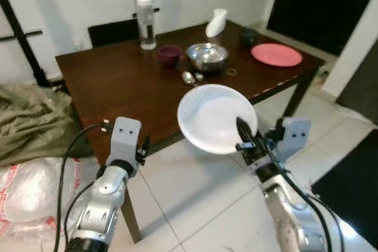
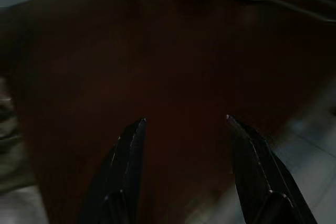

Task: Setting the table

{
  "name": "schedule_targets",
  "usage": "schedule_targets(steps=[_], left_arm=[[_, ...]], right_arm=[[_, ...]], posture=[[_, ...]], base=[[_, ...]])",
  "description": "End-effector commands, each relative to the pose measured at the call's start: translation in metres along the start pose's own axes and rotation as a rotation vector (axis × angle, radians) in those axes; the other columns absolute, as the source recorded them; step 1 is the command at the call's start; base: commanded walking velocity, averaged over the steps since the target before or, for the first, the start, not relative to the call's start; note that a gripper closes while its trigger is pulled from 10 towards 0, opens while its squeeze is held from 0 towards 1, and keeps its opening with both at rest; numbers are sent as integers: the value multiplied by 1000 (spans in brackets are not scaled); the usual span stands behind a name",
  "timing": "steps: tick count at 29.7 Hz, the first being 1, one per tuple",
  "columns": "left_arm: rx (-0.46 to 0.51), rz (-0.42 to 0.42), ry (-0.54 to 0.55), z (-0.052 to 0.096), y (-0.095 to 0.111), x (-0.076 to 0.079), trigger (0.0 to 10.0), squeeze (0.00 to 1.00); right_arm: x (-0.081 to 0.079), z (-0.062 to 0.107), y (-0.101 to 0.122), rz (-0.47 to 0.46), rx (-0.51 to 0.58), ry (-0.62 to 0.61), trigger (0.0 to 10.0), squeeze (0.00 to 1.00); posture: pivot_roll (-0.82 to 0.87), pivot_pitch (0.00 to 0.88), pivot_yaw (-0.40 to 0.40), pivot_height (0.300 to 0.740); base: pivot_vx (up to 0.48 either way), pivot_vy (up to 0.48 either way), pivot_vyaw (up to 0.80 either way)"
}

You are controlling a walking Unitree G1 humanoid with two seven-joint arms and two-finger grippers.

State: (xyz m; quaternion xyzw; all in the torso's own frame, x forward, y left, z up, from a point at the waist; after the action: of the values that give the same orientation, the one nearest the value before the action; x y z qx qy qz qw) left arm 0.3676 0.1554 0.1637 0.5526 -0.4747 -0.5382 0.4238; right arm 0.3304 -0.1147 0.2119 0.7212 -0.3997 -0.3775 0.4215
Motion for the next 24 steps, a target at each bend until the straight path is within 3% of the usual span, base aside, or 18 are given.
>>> schedule_targets(steps=[1,11,18,24], left_arm=[[-3,0,-8,2,-3,5,10000,0],[17,-5,-12,4,-1,9,10000,0],[26,-9,-25,4,1,13,10000,0],[9,-15,-52,3,0,18,10000,0]], right_arm=[[6,3,3,-2,3,-18,10000,0],[1,4,3,-26,-1,16,10000,0],[-5,5,2,-77,-15,67,10000,0],[0,5,4,-86,-6,38,10000,0]], posture=[[2,82,69,740],[1,73,67,740],[1,73,67,740],[1,72,71,740]], base=[[480,0,769],[480,0,764],[438,0,0],[0,0,0]])
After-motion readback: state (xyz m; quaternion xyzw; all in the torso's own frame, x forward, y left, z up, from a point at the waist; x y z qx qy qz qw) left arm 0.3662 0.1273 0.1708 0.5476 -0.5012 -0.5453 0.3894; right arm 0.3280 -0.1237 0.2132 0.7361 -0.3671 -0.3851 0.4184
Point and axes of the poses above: a point about 5 cm out from each wrist's last joint towards the gripper, its own z axis pointing back from the gripper into the wrist, its own y axis along the axis of the wrist's last joint, x = y × z, the point moved 3 cm from there along -z, pointing out of the wrist towards the gripper, and after that the axes turned 3 degrees about -z, right-handed, at the moved point
